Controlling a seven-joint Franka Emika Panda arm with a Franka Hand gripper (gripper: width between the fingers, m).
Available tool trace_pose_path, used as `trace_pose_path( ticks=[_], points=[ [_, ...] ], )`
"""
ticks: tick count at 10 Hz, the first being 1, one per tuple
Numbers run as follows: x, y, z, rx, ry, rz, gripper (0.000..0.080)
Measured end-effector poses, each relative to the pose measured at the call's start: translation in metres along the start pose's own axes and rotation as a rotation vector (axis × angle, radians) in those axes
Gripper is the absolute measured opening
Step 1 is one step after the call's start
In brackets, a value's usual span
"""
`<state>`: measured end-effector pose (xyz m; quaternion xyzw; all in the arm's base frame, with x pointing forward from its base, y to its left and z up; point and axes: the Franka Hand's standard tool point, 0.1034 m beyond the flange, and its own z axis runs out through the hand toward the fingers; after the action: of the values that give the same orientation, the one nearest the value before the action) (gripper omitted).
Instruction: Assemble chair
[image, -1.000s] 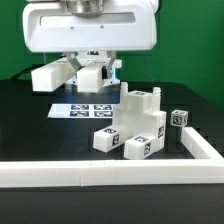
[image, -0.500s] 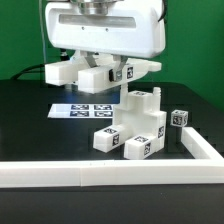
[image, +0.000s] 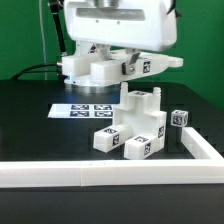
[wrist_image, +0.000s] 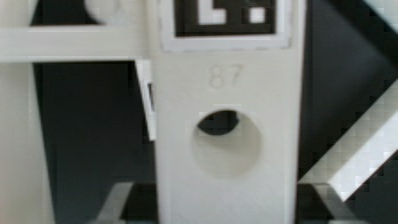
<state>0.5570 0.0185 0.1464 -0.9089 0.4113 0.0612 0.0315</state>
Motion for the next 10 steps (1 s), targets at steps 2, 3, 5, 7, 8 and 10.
trace_pose_path(
  ticks=[2,3,5,7,8,10],
  points=[
    [0.001,0.002,0.002,-0.004,-0.001,0.003,0.029],
    [0.001,0.001,0.003,-0.004,-0.002,0.002,0.029],
    [-0.007,-0.007,0.004,-0.005,0.006,-0.013,0.029],
    [-0.021,-0.023,0.006,-0.013,0.011,-0.058,0.029],
    [-0.02,-0.022,0.007,-0.013,0.01,-0.06,0.029],
    [-0.021,-0.021,0.008,-0.015,0.008,-0.061,0.029]
  ],
)
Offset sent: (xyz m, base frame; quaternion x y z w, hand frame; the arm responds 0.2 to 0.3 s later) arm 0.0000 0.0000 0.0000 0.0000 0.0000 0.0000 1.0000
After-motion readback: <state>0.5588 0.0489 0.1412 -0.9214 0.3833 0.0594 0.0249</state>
